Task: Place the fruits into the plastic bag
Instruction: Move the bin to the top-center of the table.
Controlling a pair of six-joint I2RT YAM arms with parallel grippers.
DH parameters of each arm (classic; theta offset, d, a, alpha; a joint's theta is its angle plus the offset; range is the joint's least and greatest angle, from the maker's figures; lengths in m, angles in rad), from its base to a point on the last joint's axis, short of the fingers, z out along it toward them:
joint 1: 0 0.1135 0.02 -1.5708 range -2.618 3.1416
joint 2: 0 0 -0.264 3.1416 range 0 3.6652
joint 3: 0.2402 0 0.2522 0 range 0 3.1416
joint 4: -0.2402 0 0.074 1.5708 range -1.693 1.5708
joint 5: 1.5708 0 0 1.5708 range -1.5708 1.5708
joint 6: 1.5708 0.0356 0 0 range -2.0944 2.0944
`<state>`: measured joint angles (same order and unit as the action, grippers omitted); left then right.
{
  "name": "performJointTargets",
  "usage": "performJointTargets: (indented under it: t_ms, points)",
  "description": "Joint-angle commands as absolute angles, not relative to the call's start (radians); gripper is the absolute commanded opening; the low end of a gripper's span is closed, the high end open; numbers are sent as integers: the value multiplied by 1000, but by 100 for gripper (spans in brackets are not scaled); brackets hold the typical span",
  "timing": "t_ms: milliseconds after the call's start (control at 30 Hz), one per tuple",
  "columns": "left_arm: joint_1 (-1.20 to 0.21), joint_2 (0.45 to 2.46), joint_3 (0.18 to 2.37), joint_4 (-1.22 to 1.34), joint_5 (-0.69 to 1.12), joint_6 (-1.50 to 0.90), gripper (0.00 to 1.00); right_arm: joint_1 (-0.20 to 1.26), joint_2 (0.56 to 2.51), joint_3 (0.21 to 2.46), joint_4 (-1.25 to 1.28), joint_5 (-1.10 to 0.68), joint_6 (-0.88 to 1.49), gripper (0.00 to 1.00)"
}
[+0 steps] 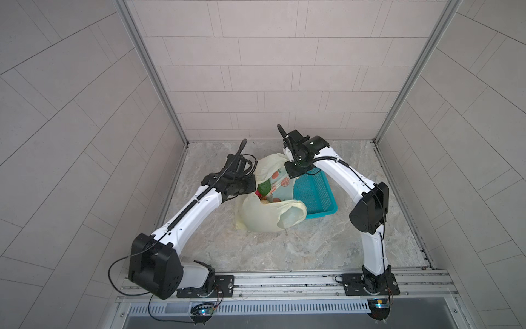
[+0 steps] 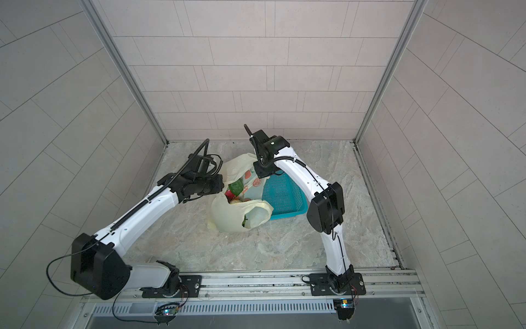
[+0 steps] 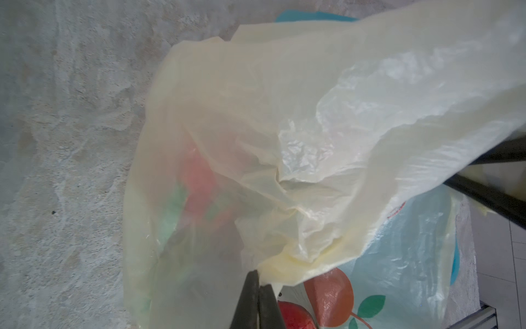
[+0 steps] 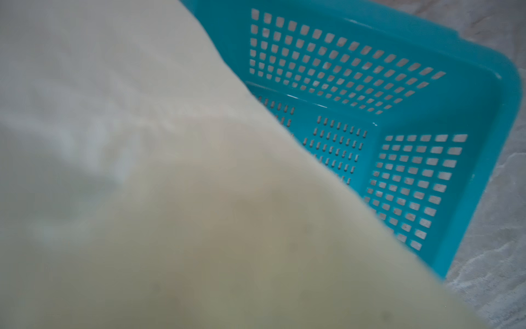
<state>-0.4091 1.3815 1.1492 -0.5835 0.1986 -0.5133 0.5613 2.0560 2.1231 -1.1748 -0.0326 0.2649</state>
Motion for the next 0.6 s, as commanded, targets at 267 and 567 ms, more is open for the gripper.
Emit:
performJointTargets:
  t_ms: [267,567]
  points:
    - [-418,1355,1209,-533,139,-565,0,552,1887,2130,-1160,142,193,0]
    - [-337,1266,1161,-534,76,-576,0,574,1817,2010,-944,-267,197,0]
